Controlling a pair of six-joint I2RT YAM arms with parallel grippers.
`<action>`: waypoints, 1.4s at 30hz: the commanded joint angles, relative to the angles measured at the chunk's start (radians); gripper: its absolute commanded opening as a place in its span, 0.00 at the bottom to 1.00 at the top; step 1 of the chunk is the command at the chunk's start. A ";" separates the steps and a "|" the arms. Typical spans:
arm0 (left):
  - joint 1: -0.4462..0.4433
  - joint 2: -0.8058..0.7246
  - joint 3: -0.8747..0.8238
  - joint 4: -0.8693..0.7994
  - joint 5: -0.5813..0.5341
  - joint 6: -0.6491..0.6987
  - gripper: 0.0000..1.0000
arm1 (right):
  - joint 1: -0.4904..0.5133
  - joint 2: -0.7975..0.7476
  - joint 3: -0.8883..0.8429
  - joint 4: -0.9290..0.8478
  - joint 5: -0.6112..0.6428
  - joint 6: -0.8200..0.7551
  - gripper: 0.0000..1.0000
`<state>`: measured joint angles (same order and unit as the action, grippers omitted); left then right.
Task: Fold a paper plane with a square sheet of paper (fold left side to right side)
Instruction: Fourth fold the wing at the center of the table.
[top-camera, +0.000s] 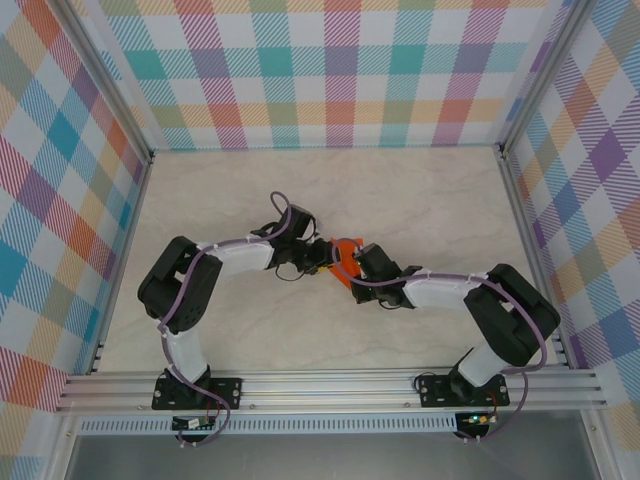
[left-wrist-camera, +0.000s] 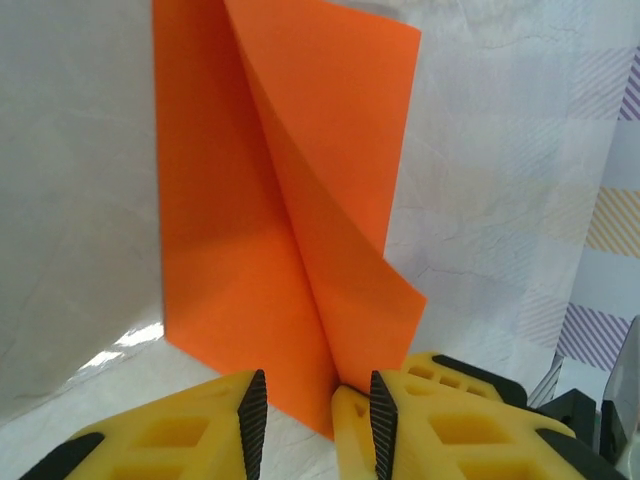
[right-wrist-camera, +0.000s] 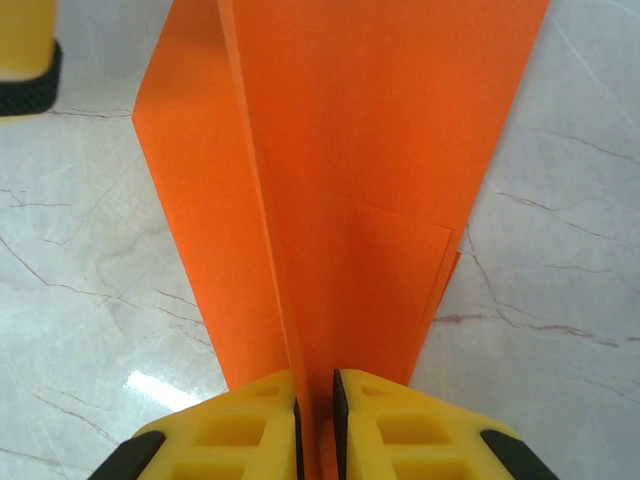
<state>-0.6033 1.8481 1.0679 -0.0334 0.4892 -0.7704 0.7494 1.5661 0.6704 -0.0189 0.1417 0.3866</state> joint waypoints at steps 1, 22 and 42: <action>-0.015 0.041 0.056 0.021 0.022 -0.004 0.36 | -0.005 -0.006 -0.029 -0.015 -0.041 0.021 0.16; -0.035 0.183 0.139 0.030 0.036 -0.007 0.37 | -0.016 -0.007 -0.017 -0.038 -0.051 0.021 0.22; -0.036 0.176 0.124 0.032 0.022 0.001 0.37 | -0.008 -0.123 0.034 -0.242 -0.068 0.023 0.31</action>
<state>-0.6327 2.0209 1.1957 -0.0147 0.5072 -0.7704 0.7387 1.4338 0.6903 -0.2104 0.0929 0.4038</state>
